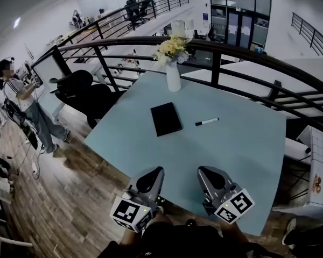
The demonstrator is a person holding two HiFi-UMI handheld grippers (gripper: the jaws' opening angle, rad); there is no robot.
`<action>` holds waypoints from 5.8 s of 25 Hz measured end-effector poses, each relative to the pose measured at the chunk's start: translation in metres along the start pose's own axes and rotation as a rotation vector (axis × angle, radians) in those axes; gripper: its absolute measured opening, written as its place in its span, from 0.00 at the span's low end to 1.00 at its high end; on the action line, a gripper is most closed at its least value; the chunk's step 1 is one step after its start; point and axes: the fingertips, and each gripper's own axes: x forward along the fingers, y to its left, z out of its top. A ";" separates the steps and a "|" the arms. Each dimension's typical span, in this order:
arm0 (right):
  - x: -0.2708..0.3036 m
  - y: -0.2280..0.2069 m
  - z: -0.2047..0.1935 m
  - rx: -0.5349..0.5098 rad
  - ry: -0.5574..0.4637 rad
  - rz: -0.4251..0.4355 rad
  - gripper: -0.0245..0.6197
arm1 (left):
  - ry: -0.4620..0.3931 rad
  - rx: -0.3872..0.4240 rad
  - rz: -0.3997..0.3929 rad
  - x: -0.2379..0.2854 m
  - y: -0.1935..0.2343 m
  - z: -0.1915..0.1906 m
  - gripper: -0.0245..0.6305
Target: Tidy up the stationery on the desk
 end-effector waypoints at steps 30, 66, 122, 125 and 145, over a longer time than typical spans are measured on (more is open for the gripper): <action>0.128 -0.061 -0.017 -0.056 0.030 -0.203 0.04 | 0.012 -0.020 -0.165 0.084 0.147 -0.002 0.02; 0.254 -0.147 -0.068 -0.139 0.130 -0.480 0.05 | 0.149 -0.098 -0.303 0.174 0.322 -0.068 0.06; 0.277 -0.300 -0.272 0.087 0.710 -0.517 0.34 | 0.618 -0.312 -0.182 0.296 0.362 -0.266 0.47; 0.278 -0.298 -0.272 0.085 0.714 -0.515 0.35 | 0.617 -0.318 -0.185 0.295 0.361 -0.265 0.47; 0.257 -0.255 -0.285 0.049 0.797 -0.518 0.35 | 0.658 -0.234 -0.256 0.288 0.338 -0.274 0.45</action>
